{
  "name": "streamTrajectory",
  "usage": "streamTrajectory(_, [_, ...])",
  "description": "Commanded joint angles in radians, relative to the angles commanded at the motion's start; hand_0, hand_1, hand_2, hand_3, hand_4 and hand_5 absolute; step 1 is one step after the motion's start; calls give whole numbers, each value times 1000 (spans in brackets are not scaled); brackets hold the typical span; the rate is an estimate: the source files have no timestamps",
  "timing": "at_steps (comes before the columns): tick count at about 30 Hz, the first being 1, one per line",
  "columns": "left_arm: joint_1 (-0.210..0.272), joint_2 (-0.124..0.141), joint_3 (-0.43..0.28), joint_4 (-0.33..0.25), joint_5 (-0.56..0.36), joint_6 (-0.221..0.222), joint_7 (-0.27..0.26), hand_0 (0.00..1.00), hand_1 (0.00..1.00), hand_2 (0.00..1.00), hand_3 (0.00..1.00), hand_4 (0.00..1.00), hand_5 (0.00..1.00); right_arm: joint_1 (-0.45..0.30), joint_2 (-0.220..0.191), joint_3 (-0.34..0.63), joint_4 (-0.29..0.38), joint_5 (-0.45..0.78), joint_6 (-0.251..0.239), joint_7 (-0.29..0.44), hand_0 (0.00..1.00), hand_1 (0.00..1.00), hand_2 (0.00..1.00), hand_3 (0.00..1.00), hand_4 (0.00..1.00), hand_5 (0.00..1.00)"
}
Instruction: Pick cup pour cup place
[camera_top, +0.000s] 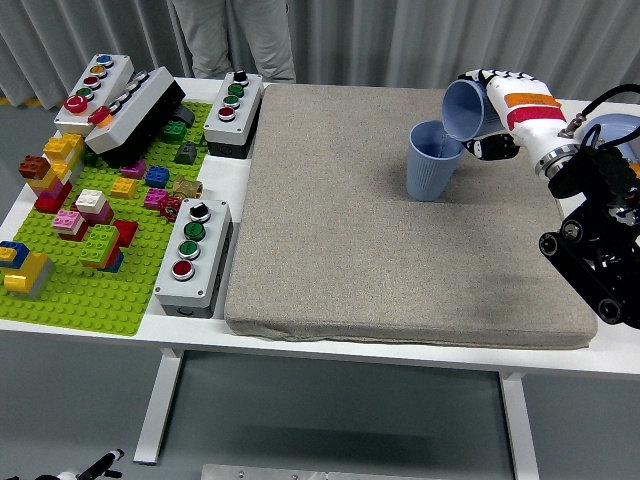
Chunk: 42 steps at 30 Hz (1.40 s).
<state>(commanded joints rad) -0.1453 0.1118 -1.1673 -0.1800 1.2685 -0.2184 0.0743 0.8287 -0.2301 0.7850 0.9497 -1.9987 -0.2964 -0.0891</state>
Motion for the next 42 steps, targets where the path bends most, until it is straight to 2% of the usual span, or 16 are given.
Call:
streamTrajectory(10, [0,1,1,0,0,0,0,827,825,882,814,643,998,11,-8,-15,7,-8,5,-7,825,705,578,670,731,76])
streamTrajectory(42, [-6,2,0,0,2,-1,0,827,826,882,814,644,998,23,-19,-59,17,-76,-28,-67,849,715,576,658,736,81])
